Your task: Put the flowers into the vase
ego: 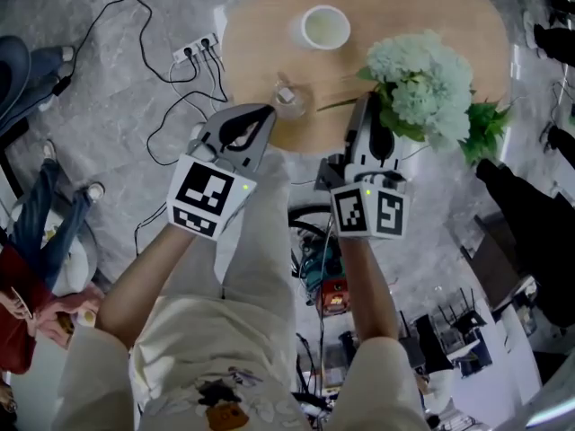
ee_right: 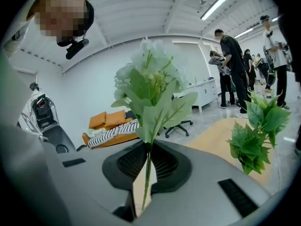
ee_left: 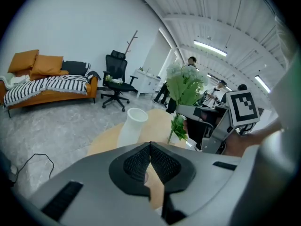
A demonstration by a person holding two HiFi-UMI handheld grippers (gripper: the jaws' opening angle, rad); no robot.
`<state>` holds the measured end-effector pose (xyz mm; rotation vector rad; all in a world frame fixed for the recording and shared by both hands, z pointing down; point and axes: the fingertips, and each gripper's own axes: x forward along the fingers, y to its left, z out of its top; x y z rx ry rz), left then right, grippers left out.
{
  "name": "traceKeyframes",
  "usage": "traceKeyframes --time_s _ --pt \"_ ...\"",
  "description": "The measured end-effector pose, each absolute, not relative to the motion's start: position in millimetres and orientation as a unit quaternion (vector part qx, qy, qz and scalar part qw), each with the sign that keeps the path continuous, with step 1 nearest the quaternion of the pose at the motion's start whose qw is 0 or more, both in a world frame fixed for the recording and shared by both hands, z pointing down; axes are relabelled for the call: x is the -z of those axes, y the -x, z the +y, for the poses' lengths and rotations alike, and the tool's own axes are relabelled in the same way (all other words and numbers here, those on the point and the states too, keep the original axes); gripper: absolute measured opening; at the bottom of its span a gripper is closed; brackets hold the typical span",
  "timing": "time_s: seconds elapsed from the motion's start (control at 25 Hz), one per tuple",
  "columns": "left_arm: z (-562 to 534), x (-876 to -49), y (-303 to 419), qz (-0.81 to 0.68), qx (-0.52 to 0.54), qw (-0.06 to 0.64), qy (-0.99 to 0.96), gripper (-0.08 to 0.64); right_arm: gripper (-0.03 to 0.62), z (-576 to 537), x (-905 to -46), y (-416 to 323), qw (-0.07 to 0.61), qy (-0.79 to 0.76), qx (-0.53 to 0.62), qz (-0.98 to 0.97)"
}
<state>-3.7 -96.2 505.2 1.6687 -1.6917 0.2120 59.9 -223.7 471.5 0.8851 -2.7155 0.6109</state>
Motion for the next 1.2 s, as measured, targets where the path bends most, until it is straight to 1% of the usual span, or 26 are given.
traceKeyframes --time_s 0.4,0.84,1.2 --pt "-97.0 -501.3 19.0 -0.677 -0.076 0.37 -0.632 0.009 0.026 -237.5 -448.1 -30.3 0.082 -0.282 -0.189 -0.937" --pt "-90.0 -497.9 19.3 -0.681 -0.066 0.37 -0.628 0.009 0.026 -239.6 -427.5 -8.2 0.052 -0.272 -0.181 -0.943" --pt "-109.1 -502.7 38.0 -0.687 -0.059 0.371 -0.622 0.009 0.028 -258.0 -418.6 12.5 0.03 -0.28 -0.17 -0.944"
